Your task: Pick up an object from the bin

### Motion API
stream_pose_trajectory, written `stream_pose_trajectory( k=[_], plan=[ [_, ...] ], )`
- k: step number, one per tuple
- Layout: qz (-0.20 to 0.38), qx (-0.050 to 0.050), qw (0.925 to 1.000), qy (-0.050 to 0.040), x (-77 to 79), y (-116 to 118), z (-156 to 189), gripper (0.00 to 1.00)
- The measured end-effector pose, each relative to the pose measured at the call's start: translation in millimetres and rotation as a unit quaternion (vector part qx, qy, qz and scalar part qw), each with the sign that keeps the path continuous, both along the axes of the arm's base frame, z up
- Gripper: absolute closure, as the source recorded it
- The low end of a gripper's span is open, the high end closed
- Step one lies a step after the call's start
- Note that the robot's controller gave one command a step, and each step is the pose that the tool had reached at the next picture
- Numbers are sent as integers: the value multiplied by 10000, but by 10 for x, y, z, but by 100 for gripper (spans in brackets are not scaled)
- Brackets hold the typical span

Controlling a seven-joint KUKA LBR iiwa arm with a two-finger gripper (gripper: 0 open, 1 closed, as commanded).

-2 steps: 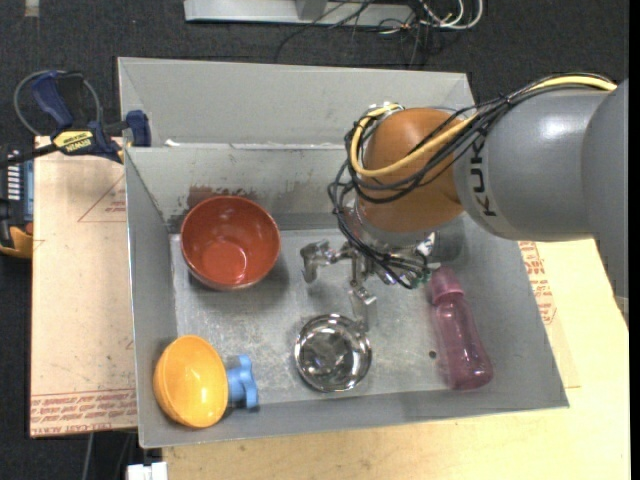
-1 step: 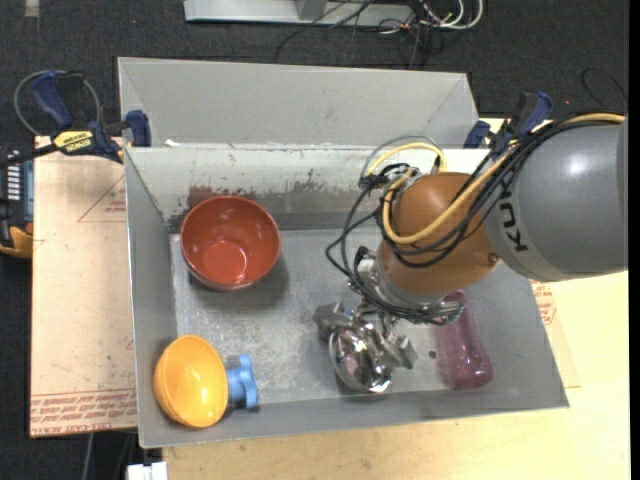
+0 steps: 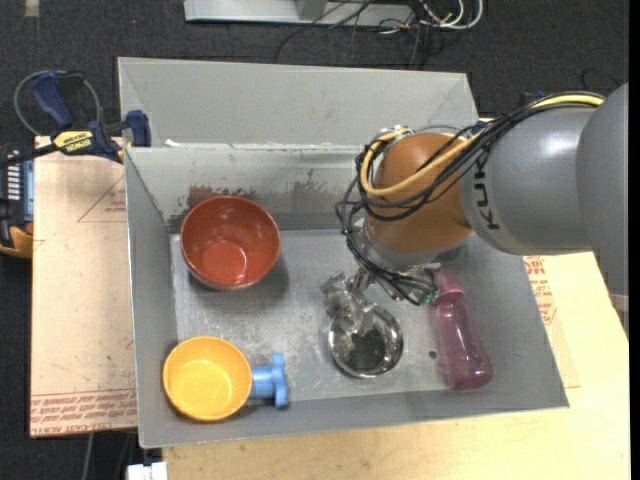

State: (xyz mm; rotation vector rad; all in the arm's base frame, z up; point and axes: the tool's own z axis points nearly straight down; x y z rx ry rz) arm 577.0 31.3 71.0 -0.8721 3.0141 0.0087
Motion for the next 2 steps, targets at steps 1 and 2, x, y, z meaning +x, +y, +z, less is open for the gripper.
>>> stream_pose_trajectory(
  k=[1,2],
  plan=[
    [-6,1,10000,0,0,-1,0,100],
    [-11,3,10000,24,-19,2,259,100]
  ],
)
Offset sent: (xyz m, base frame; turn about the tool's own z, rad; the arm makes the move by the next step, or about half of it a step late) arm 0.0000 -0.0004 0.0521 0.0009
